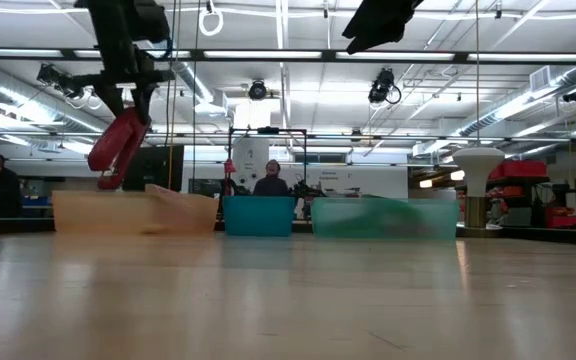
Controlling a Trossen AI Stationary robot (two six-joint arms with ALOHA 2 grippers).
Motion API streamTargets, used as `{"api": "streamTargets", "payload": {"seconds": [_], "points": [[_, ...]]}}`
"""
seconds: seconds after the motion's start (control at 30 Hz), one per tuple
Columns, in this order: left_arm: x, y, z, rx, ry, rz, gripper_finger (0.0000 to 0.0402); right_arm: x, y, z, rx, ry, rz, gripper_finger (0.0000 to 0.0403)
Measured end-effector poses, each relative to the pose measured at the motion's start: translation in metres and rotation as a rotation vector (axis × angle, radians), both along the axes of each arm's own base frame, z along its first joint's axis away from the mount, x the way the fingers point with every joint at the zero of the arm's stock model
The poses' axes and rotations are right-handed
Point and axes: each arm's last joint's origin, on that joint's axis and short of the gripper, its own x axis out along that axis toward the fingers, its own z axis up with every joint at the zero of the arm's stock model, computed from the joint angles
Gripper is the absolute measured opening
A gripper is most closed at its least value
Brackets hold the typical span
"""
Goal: Pick and place Stapler, Stapler remover, tape
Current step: Put the red stapler into the orange bin
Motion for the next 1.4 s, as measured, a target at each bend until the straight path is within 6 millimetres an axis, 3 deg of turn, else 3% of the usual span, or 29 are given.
{"api": "streamTargets", "payload": {"seconds": [0.27, 0.8, 1.07, 1.2, 1.4], "points": [[0.022, 0.027, -0.024, -0.031, 0.052, -0.042, 0.0197, 0.000, 0.000, 0.000, 0.000, 0.000, 0.000, 0.0282], [0.050, 0.064, -0.098, -0.277, 0.209, -0.114, 0.0197, 0.000, 0.000, 0.000, 0.000, 0.001, 0.000, 0.0282], [0.054, 0.067, -0.108, -0.303, 0.214, -0.129, 0.0218, 0.000, 0.000, 0.000, -0.007, 0.003, 0.003, 0.0282], [0.054, 0.067, -0.108, -0.305, 0.211, -0.131, 0.0196, 0.000, -0.001, 0.000, -0.035, 0.010, -0.017, 0.0282], [0.054, 0.067, -0.108, -0.306, 0.212, -0.136, 0.0195, -0.001, -0.002, 0.000, -0.058, 0.016, -0.031, 0.0282]]}}
